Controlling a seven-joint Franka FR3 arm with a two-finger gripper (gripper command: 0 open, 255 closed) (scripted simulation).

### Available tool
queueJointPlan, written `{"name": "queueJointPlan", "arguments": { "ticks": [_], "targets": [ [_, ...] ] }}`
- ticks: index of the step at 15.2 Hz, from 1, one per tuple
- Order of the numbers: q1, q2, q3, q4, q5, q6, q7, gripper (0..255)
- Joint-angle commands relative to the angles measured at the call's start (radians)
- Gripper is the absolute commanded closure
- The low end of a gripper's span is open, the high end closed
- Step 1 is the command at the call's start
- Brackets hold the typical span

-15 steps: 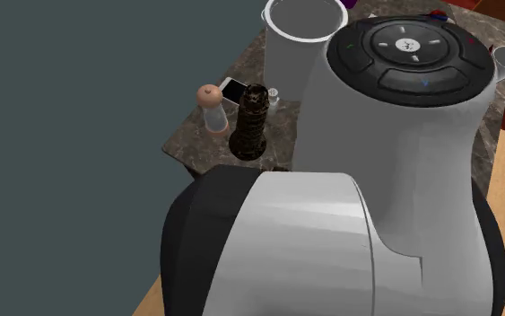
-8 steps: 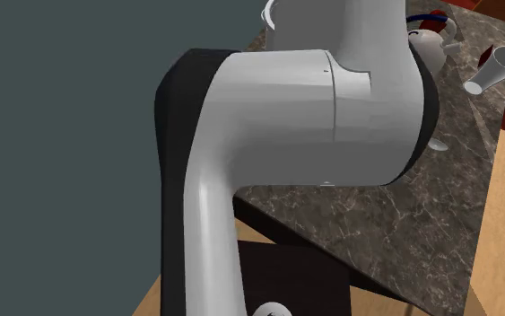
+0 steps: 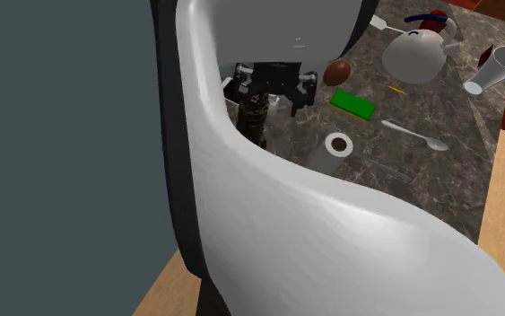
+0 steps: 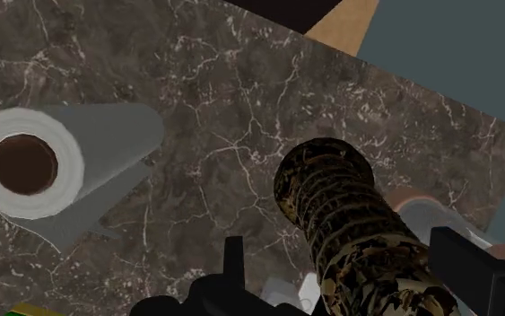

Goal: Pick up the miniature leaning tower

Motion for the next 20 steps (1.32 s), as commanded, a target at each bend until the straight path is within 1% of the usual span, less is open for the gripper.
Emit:
{"name": "queueJointPlan", "arguments": {
  "ticks": [1, 4, 5, 12, 14, 15, 20],
  "targets": [
    [0.008, 0.097, 0.009, 0.113, 0.015, -0.027, 0.012, 0],
    [0.018, 0.24, 0.019, 0.297, 0.032, -0.083, 0.025, 0],
    [0.018, 0.241, 0.019, 0.298, 0.032, -0.083, 0.025, 0],
    [0.018, 0.211, 0.019, 0.156, 0.034, 0.029, 0.018, 0],
    [0.018, 0.211, 0.019, 0.156, 0.034, 0.029, 0.017, 0],
    [0.018, 0.21, 0.019, 0.154, 0.034, 0.03, 0.018, 255],
    [0.018, 0.21, 0.019, 0.153, 0.035, 0.031, 0.018, 255]
  ]
}}
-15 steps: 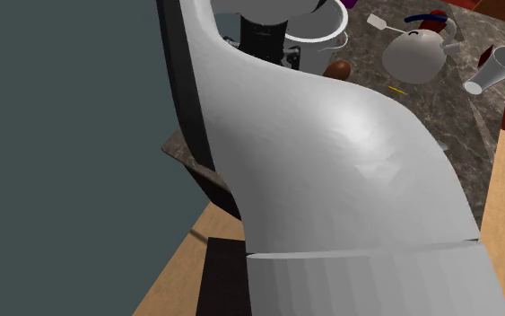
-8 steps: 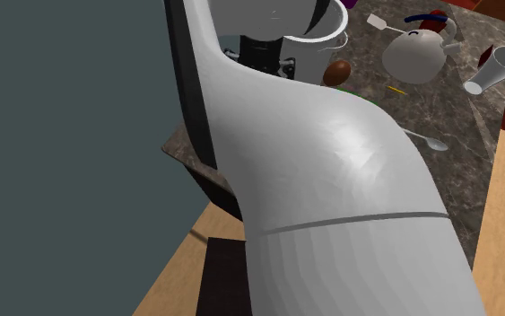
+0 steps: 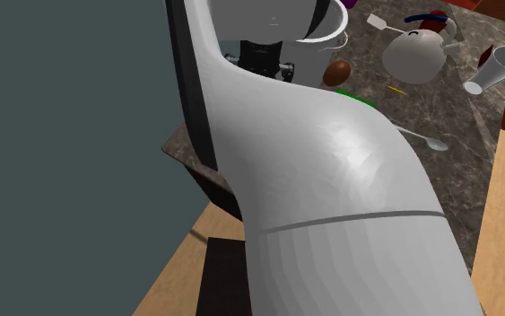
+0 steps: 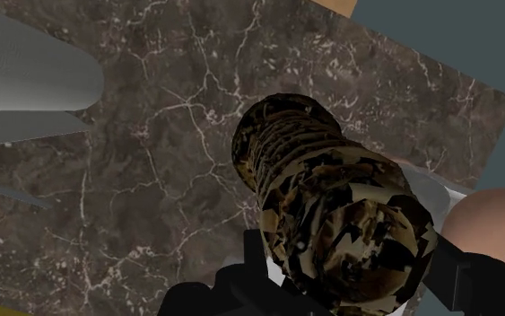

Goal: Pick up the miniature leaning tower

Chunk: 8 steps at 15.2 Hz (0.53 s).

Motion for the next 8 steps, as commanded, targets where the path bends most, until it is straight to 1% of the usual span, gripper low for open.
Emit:
{"name": "queueJointPlan", "arguments": {
  "ticks": [1, 4, 8],
  "targets": [
    [0.0, 0.002, 0.0, -0.002, 0.0, 0.0, 0.0, 255],
    [0.0, 0.002, 0.0, 0.001, 0.0, -0.003, -0.001, 255],
    [0.0, 0.016, 0.0, 0.073, -0.001, -0.061, 0.003, 255]
  ]
}}
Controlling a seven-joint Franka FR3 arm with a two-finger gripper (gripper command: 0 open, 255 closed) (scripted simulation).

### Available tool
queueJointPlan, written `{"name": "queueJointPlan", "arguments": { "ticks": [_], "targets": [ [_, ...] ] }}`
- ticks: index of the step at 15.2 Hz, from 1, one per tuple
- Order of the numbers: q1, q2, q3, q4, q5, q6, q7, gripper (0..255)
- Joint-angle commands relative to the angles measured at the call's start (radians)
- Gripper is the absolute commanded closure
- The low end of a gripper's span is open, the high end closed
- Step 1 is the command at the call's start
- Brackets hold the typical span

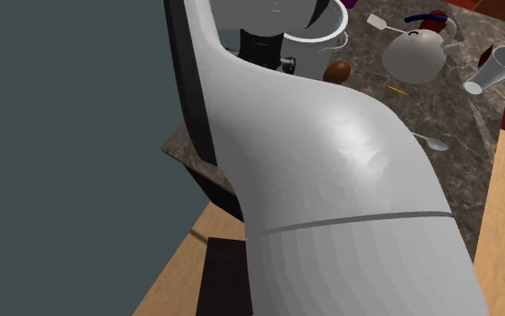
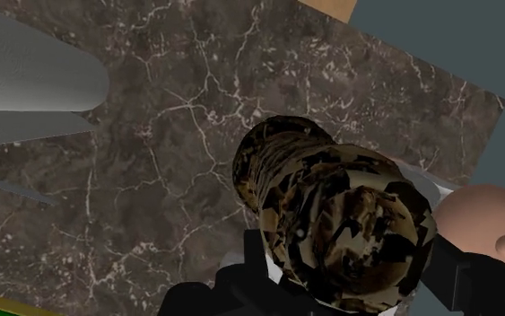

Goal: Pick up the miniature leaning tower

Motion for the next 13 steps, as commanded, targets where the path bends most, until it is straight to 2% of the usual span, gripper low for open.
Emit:
{"name": "queueJointPlan", "arguments": {
  "ticks": [1, 11, 13],
  "targets": [
    [0.0, 0.007, 0.0, 0.039, 0.0, -0.031, 0.002, 255],
    [0.003, 0.069, 0.002, 0.262, -0.004, -0.191, 0.014, 255],
    [0.003, 0.071, 0.002, 0.265, -0.004, -0.194, 0.014, 255]
  ]
}}
